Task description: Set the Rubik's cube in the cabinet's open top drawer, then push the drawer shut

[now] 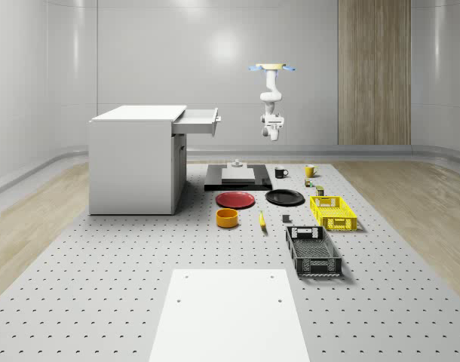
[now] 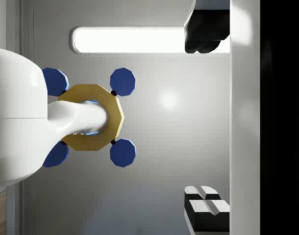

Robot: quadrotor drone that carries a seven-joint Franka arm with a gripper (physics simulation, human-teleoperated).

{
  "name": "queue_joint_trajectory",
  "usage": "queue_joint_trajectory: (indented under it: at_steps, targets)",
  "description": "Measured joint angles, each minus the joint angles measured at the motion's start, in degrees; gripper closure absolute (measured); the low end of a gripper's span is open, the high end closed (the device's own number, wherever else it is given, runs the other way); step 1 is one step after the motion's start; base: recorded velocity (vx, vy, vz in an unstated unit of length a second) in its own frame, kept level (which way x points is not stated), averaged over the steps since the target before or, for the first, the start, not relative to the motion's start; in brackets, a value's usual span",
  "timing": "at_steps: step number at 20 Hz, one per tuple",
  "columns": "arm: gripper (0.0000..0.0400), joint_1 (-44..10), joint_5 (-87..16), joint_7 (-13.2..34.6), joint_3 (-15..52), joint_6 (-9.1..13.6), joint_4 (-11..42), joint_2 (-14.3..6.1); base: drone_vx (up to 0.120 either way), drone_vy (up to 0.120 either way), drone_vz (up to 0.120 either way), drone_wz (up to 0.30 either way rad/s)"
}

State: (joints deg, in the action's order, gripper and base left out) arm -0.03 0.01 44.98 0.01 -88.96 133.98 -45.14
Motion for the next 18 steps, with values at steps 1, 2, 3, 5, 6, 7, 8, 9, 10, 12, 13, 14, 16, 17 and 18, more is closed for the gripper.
queue_joint_trajectory:
  at_steps: [1, 2, 3, 5, 6, 7, 8, 9, 10, 12, 13, 14, 16, 17, 18]
  targets:
    - [0.0000, -0.03, 0.01, -0.02, 0.01, 1.08, -1.18, 0.05, 0.000, 0.000, 0.000, 0.000]
    - [0.0000, -0.06, 0.02, -0.04, 0.03, 2.10, -2.39, 0.20, 0.000, 0.080, 0.000, 0.000]
    - [0.0000, -0.09, 0.03, -0.05, 0.04, 3.05, -3.62, 0.43, 0.080, 0.120, 0.000, 0.000]
    - [0.0000, -0.13, 0.05, -0.08, 0.07, 4.80, -6.09, 1.06, 0.120, 0.120, 0.000, 0.000]
    - [0.0000, -0.16, 0.06, -0.09, 0.08, 5.61, -7.33, 1.45, 0.120, 0.120, 0.000, 0.000]
    - [0.0000, -0.18, 0.07, -0.10, 0.09, 6.37, -8.55, 1.86, 0.120, 0.120, 0.000, 0.000]
    - [0.0000, -0.19, 0.07, -0.10, 0.11, 7.08, -9.73, 2.28, 0.120, 0.120, 0.000, 0.000]
    - [0.0000, -0.21, 0.08, -0.11, 0.12, 7.73, -10.83, 2.69, 0.120, 0.120, 0.000, 0.000]
    - [0.0000, -0.23, 0.09, -0.12, 0.13, 8.32, -11.83, 3.06, 0.120, 0.120, 0.000, 0.000]
    - [0.0000, -0.26, 0.10, -0.13, 0.14, 9.27, -13.51, 3.70, 0.120, 0.120, 0.000, 0.000]
    - [0.0000, -0.27, 0.10, -0.13, 0.15, 9.64, -14.19, 3.96, 0.120, 0.120, 0.000, 0.000]
    - [0.0000, -0.28, 0.11, -0.14, 0.16, 9.95, -14.76, 4.18, 0.120, 0.120, 0.000, 0.000]
    - [0.0000, -0.30, 0.11, -0.15, 0.17, 10.41, -15.63, 4.50, 0.120, 0.120, 0.000, 0.000]
    - [0.0000, -0.32, 0.12, -0.15, 0.18, 10.57, -15.95, 4.62, 0.120, 0.120, 0.000, 0.000]
    - [0.0000, -0.33, 0.12, -0.16, 0.19, 10.69, -16.21, 4.71, 0.120, 0.120, 0.000, 0.000]
